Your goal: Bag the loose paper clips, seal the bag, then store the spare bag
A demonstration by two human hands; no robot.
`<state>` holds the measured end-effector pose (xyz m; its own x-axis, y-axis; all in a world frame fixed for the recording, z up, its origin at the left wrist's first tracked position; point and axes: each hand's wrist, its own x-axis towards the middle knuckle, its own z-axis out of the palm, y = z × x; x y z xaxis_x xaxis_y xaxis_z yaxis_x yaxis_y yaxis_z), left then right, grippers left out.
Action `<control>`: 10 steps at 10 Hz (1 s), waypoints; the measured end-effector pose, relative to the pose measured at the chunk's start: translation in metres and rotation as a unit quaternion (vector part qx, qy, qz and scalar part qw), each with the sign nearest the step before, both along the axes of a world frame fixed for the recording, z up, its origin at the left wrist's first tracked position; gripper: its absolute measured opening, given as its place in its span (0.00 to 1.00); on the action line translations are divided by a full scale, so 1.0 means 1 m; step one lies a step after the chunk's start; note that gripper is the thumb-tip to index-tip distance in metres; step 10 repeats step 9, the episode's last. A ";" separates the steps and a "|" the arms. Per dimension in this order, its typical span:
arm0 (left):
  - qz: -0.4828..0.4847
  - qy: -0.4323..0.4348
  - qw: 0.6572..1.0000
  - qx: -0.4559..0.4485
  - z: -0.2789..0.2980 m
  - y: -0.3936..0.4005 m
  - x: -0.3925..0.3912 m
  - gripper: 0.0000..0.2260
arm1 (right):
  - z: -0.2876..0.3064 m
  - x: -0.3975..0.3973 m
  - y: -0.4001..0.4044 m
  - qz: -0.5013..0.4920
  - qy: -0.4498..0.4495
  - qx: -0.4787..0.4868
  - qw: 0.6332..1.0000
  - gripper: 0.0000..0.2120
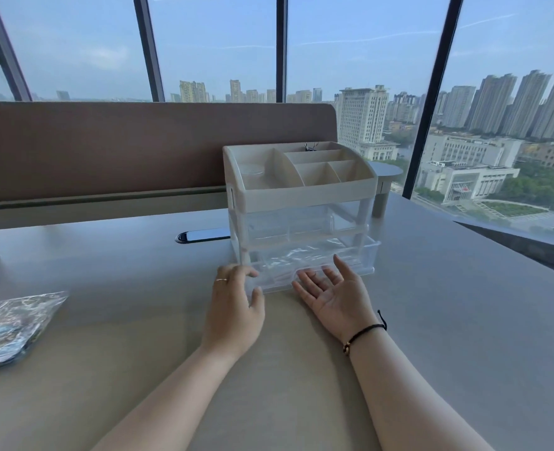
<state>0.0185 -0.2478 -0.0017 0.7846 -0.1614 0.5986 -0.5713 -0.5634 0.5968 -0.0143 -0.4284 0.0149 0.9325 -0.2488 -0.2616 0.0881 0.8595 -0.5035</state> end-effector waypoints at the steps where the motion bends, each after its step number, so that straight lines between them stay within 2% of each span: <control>1: -0.066 0.085 0.993 0.051 -0.001 0.000 0.002 0.20 | -0.003 0.020 -0.003 0.001 -0.009 0.003 1.000 0.28; 2: -0.088 0.130 0.983 0.099 -0.002 0.002 0.007 0.27 | -0.005 0.034 -0.007 0.007 -0.013 -0.004 1.000 0.26; 3: -0.096 0.155 0.975 0.127 -0.001 0.002 0.008 0.31 | -0.007 0.040 -0.009 0.011 -0.009 -0.004 1.000 0.24; 4: -0.101 0.165 0.972 0.132 -0.001 0.002 0.008 0.30 | -0.008 0.040 -0.008 0.010 -0.008 -0.006 1.000 0.23; 5: -0.098 0.160 0.979 0.080 0.000 0.004 0.005 0.23 | -0.009 0.038 -0.004 0.002 0.001 -0.021 1.000 0.23; 6: -0.112 0.188 0.975 -0.034 0.001 0.014 -0.006 0.12 | -0.007 0.034 0.013 -0.033 0.041 -0.085 0.995 0.17; 7: -0.186 0.265 0.941 -0.095 0.006 0.043 -0.027 0.12 | -0.002 0.023 0.049 -0.080 0.089 -0.202 0.972 0.07; 8: -0.248 0.289 0.923 -0.059 0.006 0.093 -0.043 0.11 | -0.006 0.008 0.096 -0.064 0.079 -0.430 0.897 0.05; 9: -0.249 0.307 0.914 -0.089 0.013 0.142 -0.047 0.08 | -0.014 0.000 0.152 0.007 0.044 -0.658 0.752 0.04; 10: -0.249 0.307 0.914 -0.089 0.013 0.142 -0.047 0.08 | -0.014 0.000 0.152 0.007 0.044 -0.658 0.752 0.04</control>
